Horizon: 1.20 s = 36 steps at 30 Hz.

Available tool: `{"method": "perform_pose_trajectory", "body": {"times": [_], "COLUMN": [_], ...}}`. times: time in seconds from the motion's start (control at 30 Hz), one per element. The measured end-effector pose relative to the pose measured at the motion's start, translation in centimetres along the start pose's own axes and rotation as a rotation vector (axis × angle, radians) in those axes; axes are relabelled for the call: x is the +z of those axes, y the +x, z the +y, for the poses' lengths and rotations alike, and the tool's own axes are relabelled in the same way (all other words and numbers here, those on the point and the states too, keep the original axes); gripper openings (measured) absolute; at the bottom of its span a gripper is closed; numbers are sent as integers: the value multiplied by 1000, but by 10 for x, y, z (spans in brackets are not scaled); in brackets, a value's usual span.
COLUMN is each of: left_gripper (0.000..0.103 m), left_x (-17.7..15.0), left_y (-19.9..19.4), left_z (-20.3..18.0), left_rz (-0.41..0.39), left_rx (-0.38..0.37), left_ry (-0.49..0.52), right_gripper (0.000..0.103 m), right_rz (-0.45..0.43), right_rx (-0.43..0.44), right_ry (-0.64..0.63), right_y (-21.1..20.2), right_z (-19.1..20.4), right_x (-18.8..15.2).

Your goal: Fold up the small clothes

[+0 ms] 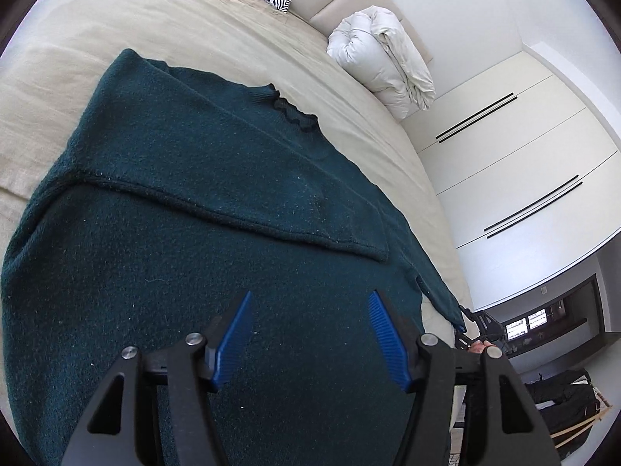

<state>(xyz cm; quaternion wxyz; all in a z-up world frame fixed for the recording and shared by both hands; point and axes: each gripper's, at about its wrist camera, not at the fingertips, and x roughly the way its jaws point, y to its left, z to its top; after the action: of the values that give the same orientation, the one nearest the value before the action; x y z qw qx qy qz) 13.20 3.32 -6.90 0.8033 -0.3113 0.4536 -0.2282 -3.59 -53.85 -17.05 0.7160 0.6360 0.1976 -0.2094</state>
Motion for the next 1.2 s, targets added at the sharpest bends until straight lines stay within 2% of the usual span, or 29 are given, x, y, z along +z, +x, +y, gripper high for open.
{"method": "perform_pose_trajectory", "body": {"times": [0.03, 0.07, 0.13, 0.2, 0.37, 0.5, 0.63, 0.67, 0.73, 0.8, 0.83, 0.87, 1.03, 1.2], "left_gripper": [64, 64, 65, 68, 73, 76, 78, 78, 78, 79, 80, 80, 84, 84], "left_x": [2, 3, 6, 9, 18, 27, 32, 32, 32, 31, 30, 29, 29, 41], "left_y": [1, 2, 3, 4, 5, 11, 26, 31, 39, 47, 51, 55, 75, 98], "left_z": [1, 3, 3, 4, 7, 6, 7, 7, 8, 8, 9, 9, 6, -21], "left_rz": [0, 0, -1, -3, -12, -11, 23, 35, 53, 71, 81, 92, 124, 179], "left_rx": [-3, -6, -13, -22, -69, -113, -151, -161, -173, -181, -187, -192, -203, -168], "left_ry": [-6, -11, -18, -29, -74, -98, -127, -133, -143, -149, -157, -166, -212, -145], "right_gripper": [17, 12, 12, 12, 12, 12, 12, 12, 12, 12, 12, 12, 12, 18], "right_rz": [-3, -11, -26, -11, 103, 216, 287, 321, 324, 307, 297, 291, 309, 392], "right_rx": [-18, -40, -57, -79, -84, -105, -165, -200, -275, -356, -372, -374, -312, -231], "right_ry": [-17, -40, -133, -299, -740, -1112, -1431, -1509, -1679, -1865, -1922, -1936, -1846, -1684], "right_y": [2, 1, -3, -4, 21, 48, 69, 78, 73, 73, 75, 73, 66, 55], "right_z": [6, 12, 38, 78, 195, 251, 255, 248, 219, 196, 185, 180, 178, 175], "right_x": [1, 3, -5, -27, -138, -265, -390, -413, -468, -502, -508, -509, -495, -470]}}
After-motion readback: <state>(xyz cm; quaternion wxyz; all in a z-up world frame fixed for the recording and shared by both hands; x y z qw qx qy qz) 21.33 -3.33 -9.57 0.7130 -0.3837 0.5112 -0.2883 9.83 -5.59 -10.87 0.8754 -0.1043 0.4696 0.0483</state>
